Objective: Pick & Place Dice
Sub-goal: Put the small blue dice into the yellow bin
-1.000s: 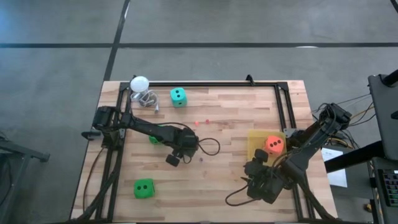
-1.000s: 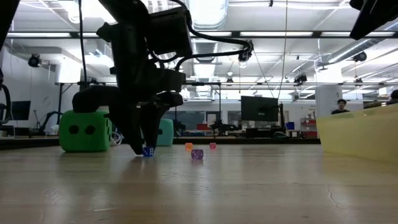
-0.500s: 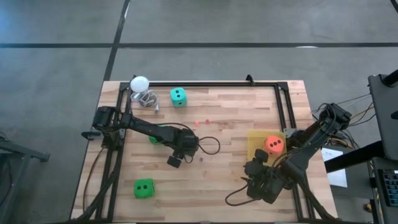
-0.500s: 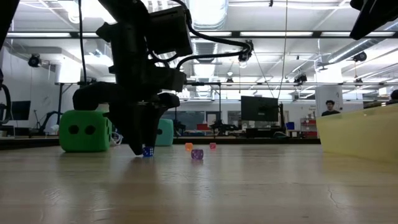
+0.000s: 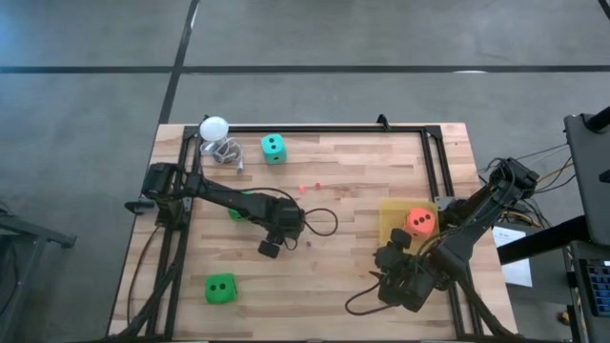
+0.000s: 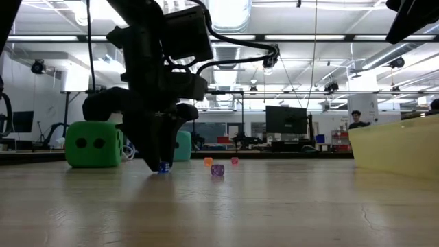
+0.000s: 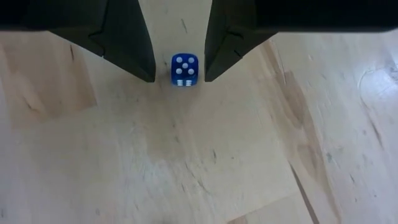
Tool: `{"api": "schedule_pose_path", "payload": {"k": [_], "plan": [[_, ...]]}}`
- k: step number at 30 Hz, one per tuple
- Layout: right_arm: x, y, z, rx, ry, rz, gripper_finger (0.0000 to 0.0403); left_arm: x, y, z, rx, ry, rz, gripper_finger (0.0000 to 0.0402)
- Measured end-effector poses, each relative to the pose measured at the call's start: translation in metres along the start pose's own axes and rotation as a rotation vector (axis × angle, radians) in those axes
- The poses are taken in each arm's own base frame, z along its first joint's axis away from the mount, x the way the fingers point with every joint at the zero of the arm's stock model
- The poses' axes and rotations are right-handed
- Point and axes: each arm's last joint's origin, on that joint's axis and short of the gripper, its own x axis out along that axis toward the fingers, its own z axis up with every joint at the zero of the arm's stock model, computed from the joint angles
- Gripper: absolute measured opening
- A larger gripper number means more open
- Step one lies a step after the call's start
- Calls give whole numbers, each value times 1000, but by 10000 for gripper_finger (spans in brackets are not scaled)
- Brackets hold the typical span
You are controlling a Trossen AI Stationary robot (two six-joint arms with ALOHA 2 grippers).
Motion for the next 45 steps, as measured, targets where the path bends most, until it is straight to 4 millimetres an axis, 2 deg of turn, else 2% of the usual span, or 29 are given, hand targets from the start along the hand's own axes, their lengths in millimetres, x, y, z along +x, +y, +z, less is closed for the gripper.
{"api": "schedule_pose_path", "payload": {"k": [6,13,22,32,39,42,45], "plan": [[0,0,0,11,0,0,224,6,-1,-1,-22,5,-10,140],[0,0,0,12,0,0,224,6,0,-1,-26,6,-10,117],[0,0,0,16,-3,2,224,7,-1,-2,-83,12,-15,47],[0,0,5,-59,-140,-57,224,1,1,3,-311,-12,-19,45],[-1,-1,9,-163,-237,-127,224,-32,4,15,-515,-200,-26,45],[-1,-1,10,-221,-274,-161,224,-58,3,21,-550,-346,-36,45],[-1,1,12,-302,-324,-195,224,-88,-1,29,-542,-565,-52,45]]}}
